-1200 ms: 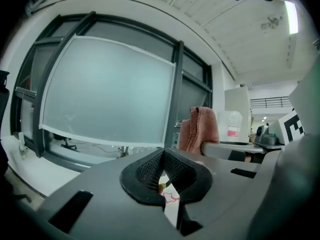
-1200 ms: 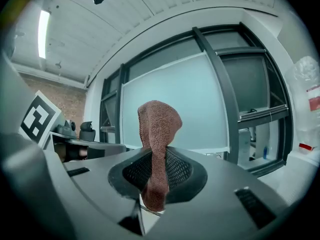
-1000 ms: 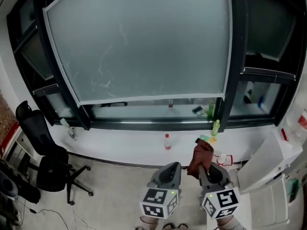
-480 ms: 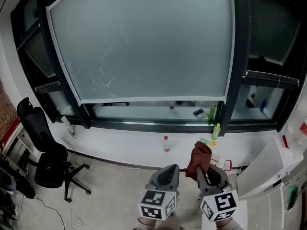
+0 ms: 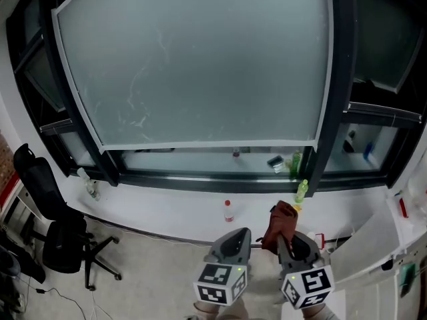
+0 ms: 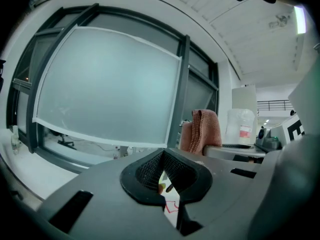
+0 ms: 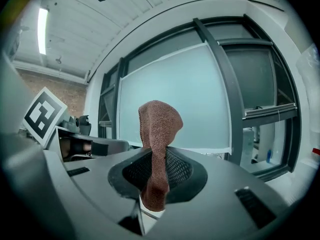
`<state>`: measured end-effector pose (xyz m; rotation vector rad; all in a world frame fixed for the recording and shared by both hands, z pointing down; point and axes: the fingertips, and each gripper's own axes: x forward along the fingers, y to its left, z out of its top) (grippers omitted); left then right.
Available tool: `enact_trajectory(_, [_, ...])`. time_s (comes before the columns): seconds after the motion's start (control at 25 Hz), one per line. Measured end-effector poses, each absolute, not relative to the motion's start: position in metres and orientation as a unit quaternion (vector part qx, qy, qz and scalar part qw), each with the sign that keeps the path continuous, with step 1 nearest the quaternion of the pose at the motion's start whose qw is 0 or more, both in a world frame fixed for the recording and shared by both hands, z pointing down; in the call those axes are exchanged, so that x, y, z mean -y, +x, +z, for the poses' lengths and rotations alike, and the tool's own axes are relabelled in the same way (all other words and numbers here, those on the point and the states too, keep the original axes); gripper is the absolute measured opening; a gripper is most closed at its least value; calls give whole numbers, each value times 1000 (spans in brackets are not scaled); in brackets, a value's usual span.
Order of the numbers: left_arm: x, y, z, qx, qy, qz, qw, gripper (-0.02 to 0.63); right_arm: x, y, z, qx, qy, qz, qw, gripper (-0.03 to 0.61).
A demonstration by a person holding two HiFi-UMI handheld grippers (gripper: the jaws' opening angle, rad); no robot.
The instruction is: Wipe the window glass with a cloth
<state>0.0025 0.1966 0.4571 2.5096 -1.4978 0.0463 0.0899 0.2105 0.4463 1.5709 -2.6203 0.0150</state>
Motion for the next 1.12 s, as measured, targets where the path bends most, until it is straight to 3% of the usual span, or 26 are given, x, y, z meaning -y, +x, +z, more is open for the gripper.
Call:
enact_trajectory(0.6, [50,-43,430,513,853,31,90,4,36,51,412,846,532,7,14,49])
enact_trajectory(1.12, [223,-61,391,493,867,28,64,3,221,2,338,850,521,-71,-6,48])
